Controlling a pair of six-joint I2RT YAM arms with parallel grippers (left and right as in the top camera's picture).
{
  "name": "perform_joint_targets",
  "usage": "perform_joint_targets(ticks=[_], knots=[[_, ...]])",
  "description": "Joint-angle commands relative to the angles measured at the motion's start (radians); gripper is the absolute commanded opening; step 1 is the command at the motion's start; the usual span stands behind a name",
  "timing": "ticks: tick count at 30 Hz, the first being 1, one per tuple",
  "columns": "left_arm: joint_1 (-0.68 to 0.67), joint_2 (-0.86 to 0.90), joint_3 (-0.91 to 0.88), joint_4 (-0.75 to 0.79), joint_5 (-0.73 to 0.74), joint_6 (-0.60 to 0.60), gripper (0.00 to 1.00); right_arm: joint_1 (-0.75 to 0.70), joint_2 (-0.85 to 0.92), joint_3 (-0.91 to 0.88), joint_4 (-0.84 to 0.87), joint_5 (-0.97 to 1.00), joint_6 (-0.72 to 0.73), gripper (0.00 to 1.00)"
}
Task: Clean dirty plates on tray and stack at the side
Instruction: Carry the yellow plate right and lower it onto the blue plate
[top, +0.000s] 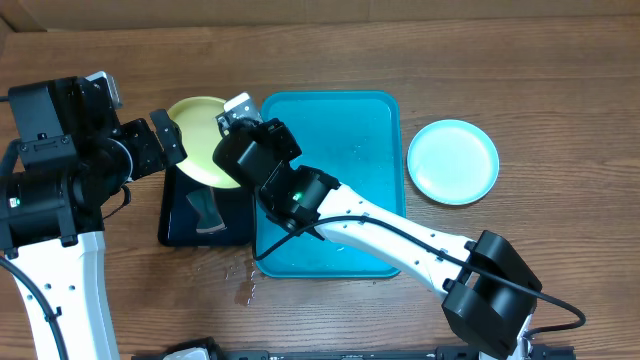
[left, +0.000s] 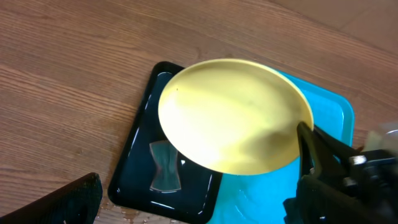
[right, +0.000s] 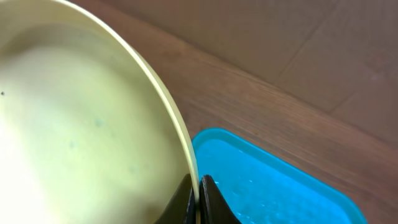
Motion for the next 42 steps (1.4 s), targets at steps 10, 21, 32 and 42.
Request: perform_joint_targets(ticks=[10, 21, 32, 42], knots=[[0.002, 0.004, 0.014, 0.001, -0.006, -0.014, 1.00, -0.349, -0.103, 0.016, -0.205, -0.406, 0.605, 0.04], [0.002, 0.004, 0.014, 0.001, -0.006, -0.014, 1.00, -0.785, -0.103, 0.016, -0.668, -0.648, 0.645, 0.04], [0.003, 0.005, 0.014, 0.001, -0.006, -0.014, 1.00, -1.075, -0.103, 0.005, -0.943, -0.626, 0.588, 0.04], [0.002, 0.005, 0.014, 0.001, -0.006, -0.014, 1.00, -1.086, -0.103, -0.112, -0.964, -0.626, 0.567, 0.04]])
